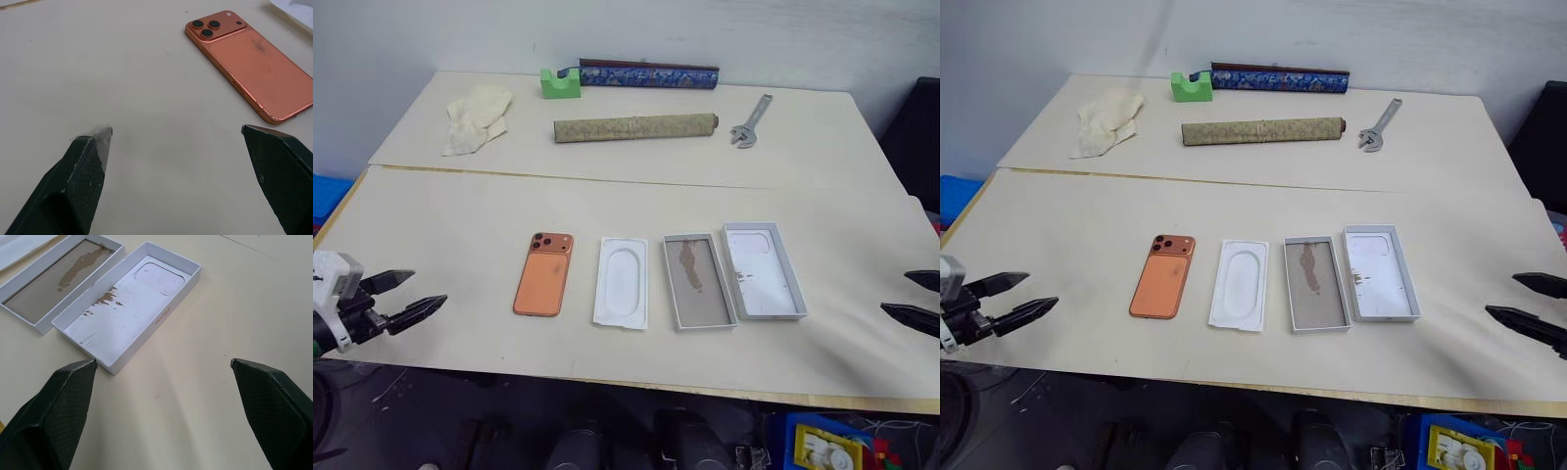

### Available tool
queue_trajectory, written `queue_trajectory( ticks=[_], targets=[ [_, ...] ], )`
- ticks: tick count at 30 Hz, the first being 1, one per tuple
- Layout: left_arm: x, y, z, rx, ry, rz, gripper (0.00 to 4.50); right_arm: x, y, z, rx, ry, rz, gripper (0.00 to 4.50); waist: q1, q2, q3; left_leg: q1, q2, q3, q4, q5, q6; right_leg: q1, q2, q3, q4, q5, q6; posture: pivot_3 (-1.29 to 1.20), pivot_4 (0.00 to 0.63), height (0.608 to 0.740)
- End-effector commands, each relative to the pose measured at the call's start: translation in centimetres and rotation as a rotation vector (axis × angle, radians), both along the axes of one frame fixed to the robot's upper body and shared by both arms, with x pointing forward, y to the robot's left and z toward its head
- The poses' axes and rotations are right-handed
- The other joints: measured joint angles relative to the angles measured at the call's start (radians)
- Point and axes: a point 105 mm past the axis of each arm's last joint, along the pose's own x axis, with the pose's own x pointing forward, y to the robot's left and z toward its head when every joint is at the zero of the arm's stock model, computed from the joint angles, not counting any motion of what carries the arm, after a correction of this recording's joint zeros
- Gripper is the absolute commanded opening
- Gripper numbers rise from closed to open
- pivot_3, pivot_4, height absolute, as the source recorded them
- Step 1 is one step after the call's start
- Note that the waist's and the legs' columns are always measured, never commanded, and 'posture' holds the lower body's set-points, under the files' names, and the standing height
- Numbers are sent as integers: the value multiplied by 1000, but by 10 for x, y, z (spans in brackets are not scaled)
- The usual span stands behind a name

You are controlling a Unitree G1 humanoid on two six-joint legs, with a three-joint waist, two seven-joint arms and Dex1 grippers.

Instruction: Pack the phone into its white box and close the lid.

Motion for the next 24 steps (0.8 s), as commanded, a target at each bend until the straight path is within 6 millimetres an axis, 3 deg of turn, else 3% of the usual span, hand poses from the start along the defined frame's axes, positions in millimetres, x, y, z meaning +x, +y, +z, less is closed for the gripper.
queue_trajectory(
  ticks=[1, 16, 24],
  targets=[
    [1, -1, 6, -2, -21, -10, 4472, -2, 4, 5, 8, -34, 0, 4500, 2, 0, 0, 0, 0, 0, 0, 0, 0, 0, 0, 0, 0, 0, 0, 0, 150, 740],
    [10, -15, 3, -38, 37, -39, 4472, 2, 18, 13, -60, -97, 6, 4500, 6, 0, 0, 0, 0, -1, 1, 0, 0, 0, 0, 0, 1, 0, 0, 0, 150, 740],
    [9, -87, 21, -274, 208, -307, 4472, -2, 87, 32, -46, -143, 216, 4500, 8, 0, 0, -1, 0, -4, 2, 0, 0, 0, 0, 0, 3, 0, 0, 0, 150, 740]
  ],
)
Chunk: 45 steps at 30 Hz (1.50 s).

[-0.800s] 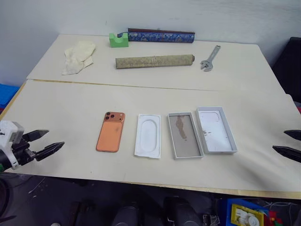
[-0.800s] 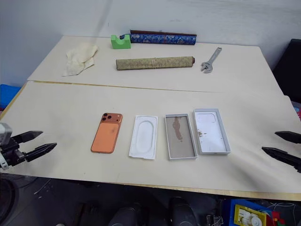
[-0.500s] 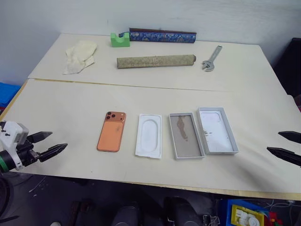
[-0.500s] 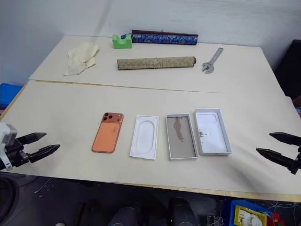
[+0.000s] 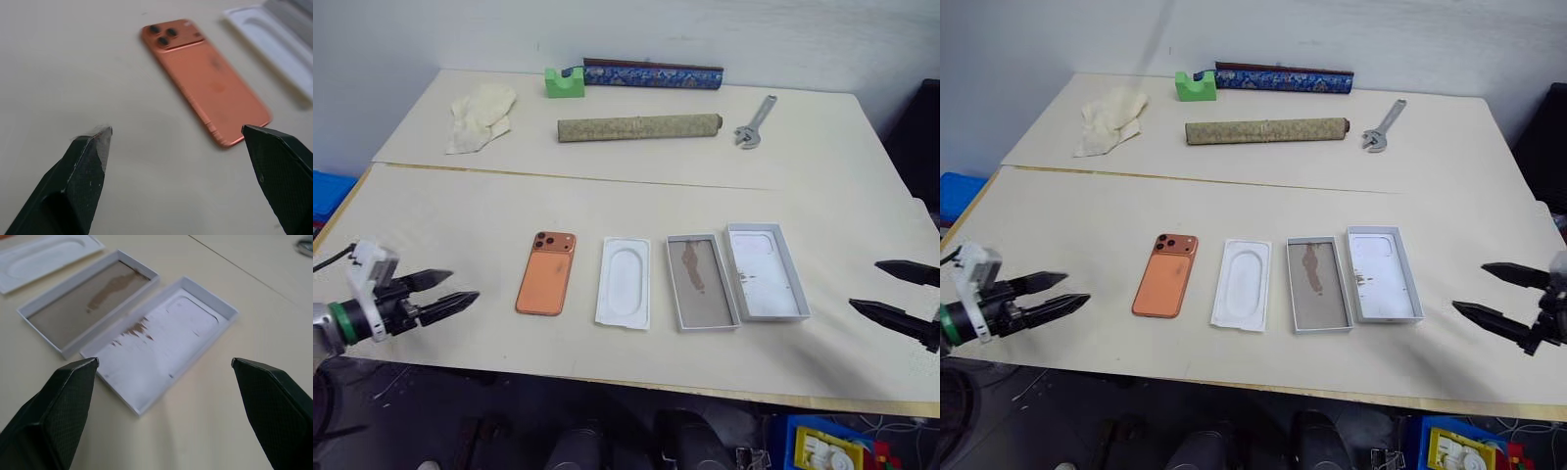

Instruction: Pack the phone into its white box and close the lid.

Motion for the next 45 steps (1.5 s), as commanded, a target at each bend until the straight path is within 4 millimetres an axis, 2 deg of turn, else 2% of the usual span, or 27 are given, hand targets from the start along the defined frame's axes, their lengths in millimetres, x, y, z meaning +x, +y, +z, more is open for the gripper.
queue_trajectory(
  ticks=[1, 4, 9, 16, 24, 27, 30, 34, 36, 44, 45],
  targets=[
    [-5, -33, 11, -80, 90, -136, 4472, -8, 38, 14, 15, -37, 126, 4500, 1, 0, 0, 0, 0, -1, 0, 0, 0, 0, 0, 0, 0, 0, 0, 0, 150, 740],
    [-3, -59, 3, -118, 231, -201, 4472, -17, 74, 14, -11, -45, 253, 4500, 3, 0, 0, 0, -1, -3, 1, 0, 0, 0, 0, 0, 2, 0, 0, 0, 150, 740],
    [5, -93, -12, -200, 436, -253, 4472, -26, 106, 8, -18, -53, 369, 4500, 6, -1, 0, 0, -2, -5, 2, 0, 0, 1, 1, 1, 3, 0, 0, 0, 150, 740],
    [23, -129, -19, -277, 588, -283, 4472, -32, 117, -1, -10, -44, 388, 4500, 15, -5, 1, -2, -3, -7, 4, 0, 0, 0, 2, 1, 3, 0, 1, 0, 150, 740],
    [34, -162, -56, -178, 679, -297, 4472, -35, 122, -5, 8, -52, 367, 4500, 26, -5, 1, -2, -3, -7, 7, 0, -1, 1, 2, 0, 3, 0, 2, 0, 150, 740],
    [41, -170, -62, -194, 702, -292, 3846, -35, 123, -7, 3, -50, 361, 4500, 28, -4, 1, 0, -3, -8, 9, 0, -1, 6, 2, 0, 2, -1, 2, 0, 150, 740],
    [45, -173, -67, -206, 725, -279, 2903, -35, 124, -8, 1, -49, 355, 4500, 30, -4, 1, 0, -3, -12, 13, 0, -2, 10, 2, 0, 0, -2, 4, 0, 150, 740],
    [51, -178, -73, -212, 736, -257, 2903, -36, 124, -12, -6, -43, 344, 4500, 34, -3, 0, 0, -7, -21, 15, -1, -2, 12, 2, 1, 2, -2, 4, 0, 150, 740],
    [51, -180, -76, -212, 741, -252, 2514, -36, 124, -15, -11, -39, 339, 4500, 33, -3, 0, 0, -9, -26, 15, -1, -2, 12, 2, 3, 2, -2, 4, 0, 150, 740],
    [48, -188, -74, -258, 786, -263, 147, -36, 127, -25, -55, -25, 360, 4500, 31, 4, -5, 0, -12, -34, 15, -1, -2, 14, 2, 6, 3, -3, 7, 0, 150, 740],
    [48, -189, -74, -262, 787, -262, 50, -35, 128, -28, -75, -25, 370, 4500, 31, 5, -6, 0, -12, -34, 15, -1, -2, 15, 2, 7, 2, -4, 8, 0, 150, 740]
  ],
)
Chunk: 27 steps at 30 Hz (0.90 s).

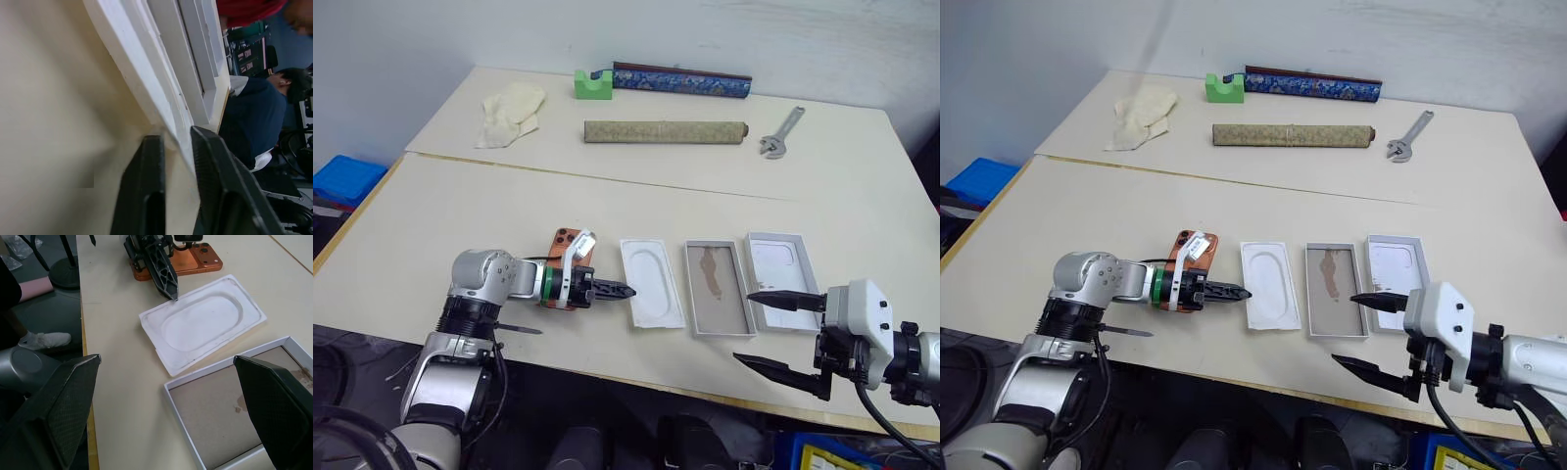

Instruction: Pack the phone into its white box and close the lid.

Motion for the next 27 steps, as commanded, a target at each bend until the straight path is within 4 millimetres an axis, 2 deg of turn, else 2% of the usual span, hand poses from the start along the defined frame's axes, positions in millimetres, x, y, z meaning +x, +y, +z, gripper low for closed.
queue_trajectory(
  ticks=[1, 8, 10, 12, 15, 19, 23, 25, 26, 27],
  targets=[
    [-5, 5, -25, 73, 96, 37, 50, -1, 6, -6, -56, -25, 46, 4500, -1, 1, -1, 1, 0, 0, 0, 0, 0, 1, 0, 1, 0, -1, 1, 0, 150, 740],
    [-8, 15, -14, 63, 85, 51, 50, 14, 12, -33, -185, -46, 113, 4500, -9, 1, -1, 0, 0, 0, 0, 1, -3, -1, 1, 4, 0, -2, 3, 0, 150, 740],
    [-10, 23, -9, 59, 78, 60, 50, 21, 15, -39, -204, -58, 127, 4500, -11, 1, -1, 0, 0, -2, -1, 1, -4, -2, 2, 4, 1, -2, 3, 0, 150, 740],
    [-16, 40, 3, 61, 60, 64, 50, 31, 19, -49, -239, -73, 155, 4500, -20, -2, 1, 0, 0, -7, -1, 0, -6, -4, 4, 4, 1, -2, 3, 0, 150, 740],
    [-23, 59, 17, 50, 42, 66, 0, 44, 20, -62, -275, -84, 173, 3857, -33, -4, 3, 1, -1, -16, -1, -2, -9, -6, 8, 5, 1, -3, 2, 0, 150, 740],
    [-30, 78, 22, 61, 30, 100, 0, 54, 17, -81, -300, -58, 220, 2428, -28, -5, 5, 0, -3, -23, 0, -1, -11, -7, 8, 6, 1, -3, 1, 0, 150, 740],
    [-31, 81, 28, 14, 12, 134, 0, 59, 23, -87, -279, -58, 256, 979, -24, -5, 5, -1, -4, -28, 0, -2, -11, -6, 8, 8, 2, -3, 1, 0, 150, 740],
    [-27, 81, 35, -46, -5, 170, 0, 60, 32, -85, -247, -61, 267, 280, -24, -5, 5, -1, -5, -28, 0, -2, -11, -7, 8, 8, 2, -3, 1, 0, 150, 740],
    [-25, 81, 37, -58, -10, 180, 0, 60, 35, -84, -237, -60, 269, 44, -24, -6, 5, -1, -5, -29, 0, -2, -11, -6, 8, 8, 2, -3, 1, 0, 150, 740],
    [-24, 79, 39, -59, -33, 191, 0, 58, 43, -81, -201, -51, 270, 44, -24, -6, 6, -2, -5, -29, 0, -2, -11, -6, 8, 8, 2, -3, 1, 0, 150, 740]
  ],
)
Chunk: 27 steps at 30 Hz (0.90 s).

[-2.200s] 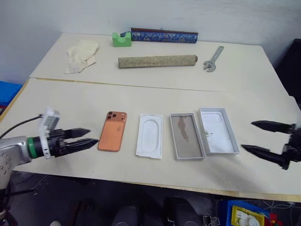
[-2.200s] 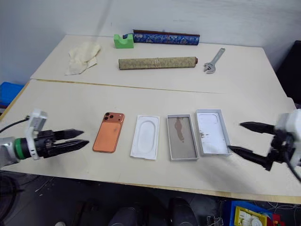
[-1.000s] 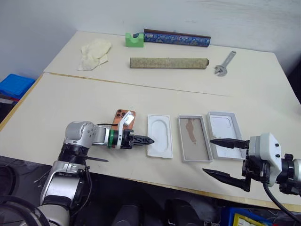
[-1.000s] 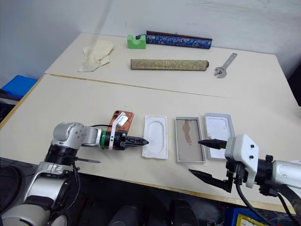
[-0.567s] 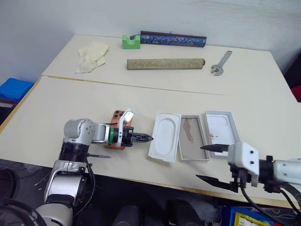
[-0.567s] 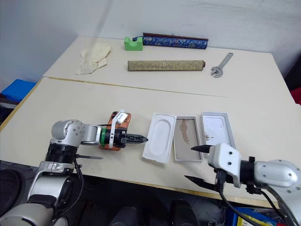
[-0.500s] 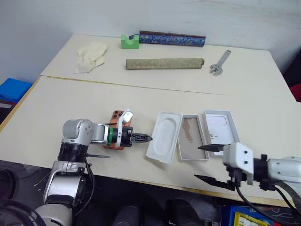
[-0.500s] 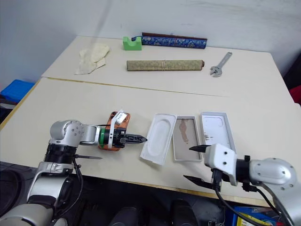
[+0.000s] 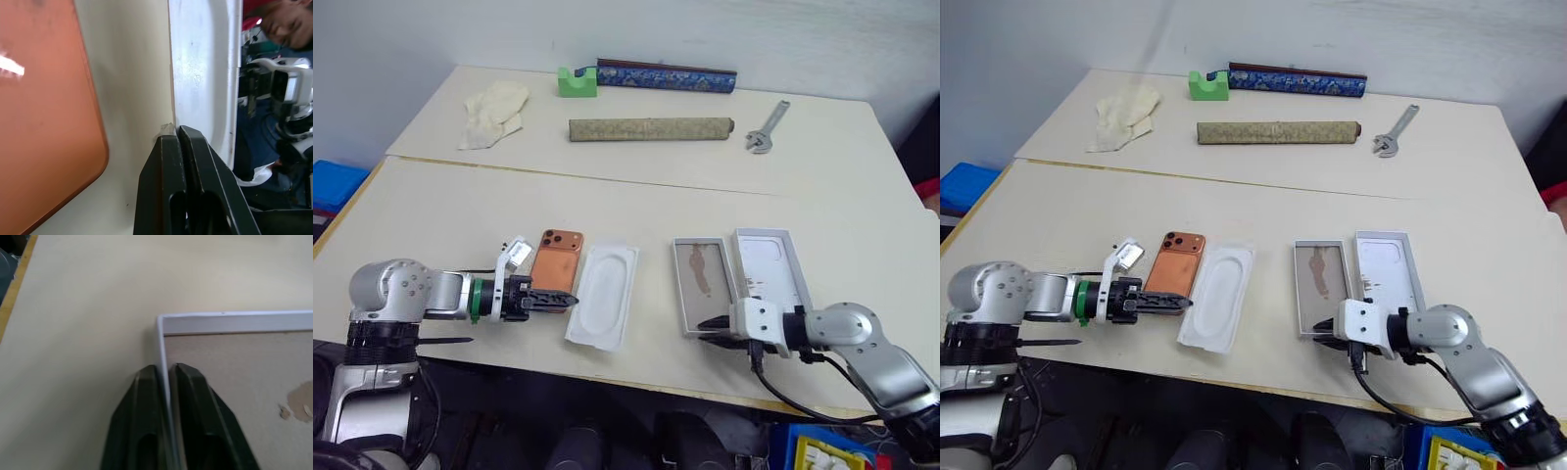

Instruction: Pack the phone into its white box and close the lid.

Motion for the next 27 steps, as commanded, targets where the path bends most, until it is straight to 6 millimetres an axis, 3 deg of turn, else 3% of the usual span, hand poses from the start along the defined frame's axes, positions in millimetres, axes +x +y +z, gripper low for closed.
queue_trajectory(
  ticks=[1, 5, 12, 15, 20, 24, 27],
  targets=[
    [5, -3, 17, -41, -83, 31, 0, -6, 21, 8, 77, 22, 17, 44, 0, 0, 0, 0, 0, 0, 0, 0, 0, 0, 0, 0, 0, 0, 0, 0, 150, 740],
    [6, -6, 20, -42, -106, 56, 0, -13, 33, 3, 86, 39, 11, 44, 0, 0, 0, 0, 0, -1, 0, 0, 0, 0, 0, 0, 1, 0, 0, 0, 150, 740],
    [8, -17, 22, -21, -114, 41, 0, -12, 34, -7, 69, 65, -54, 44, -3, 0, 0, 0, -1, -1, 0, 0, 0, 0, 0, 0, 1, 0, 0, 0, 150, 740],
    [11, -28, 22, -29, -110, 18, 0, -20, 34, -4, 67, 87, -31, 590, -2, 0, 0, 1, -1, -1, 0, 0, 0, 0, 0, 0, 1, 0, 0, 0, 150, 740],
    [17, -58, 24, -49, -101, -50, 0, -28, 29, 33, 143, 45, -68, 2257, 7, 0, 0, 0, -1, -1, 0, 0, 0, 0, 0, 0, 1, 0, 0, 0, 150, 740],
    [25, -87, 19, -40, -72, -77, 0, -51, 5, 75, 244, 73, -132, 3585, 24, -1, 0, -1, -2, -2, 0, 0, -1, -1, 0, 0, 0, 0, 0, 0, 150, 740],
    [26, -99, 14, -15, -52, -92, 0, -61, -12, 84, 232, 73, -201, 4450, 25, -2, 1, -1, -3, -7, 0, 0, -1, 1, 0, -1, 0, 0, 0, 0, 150, 740]
  ],
)
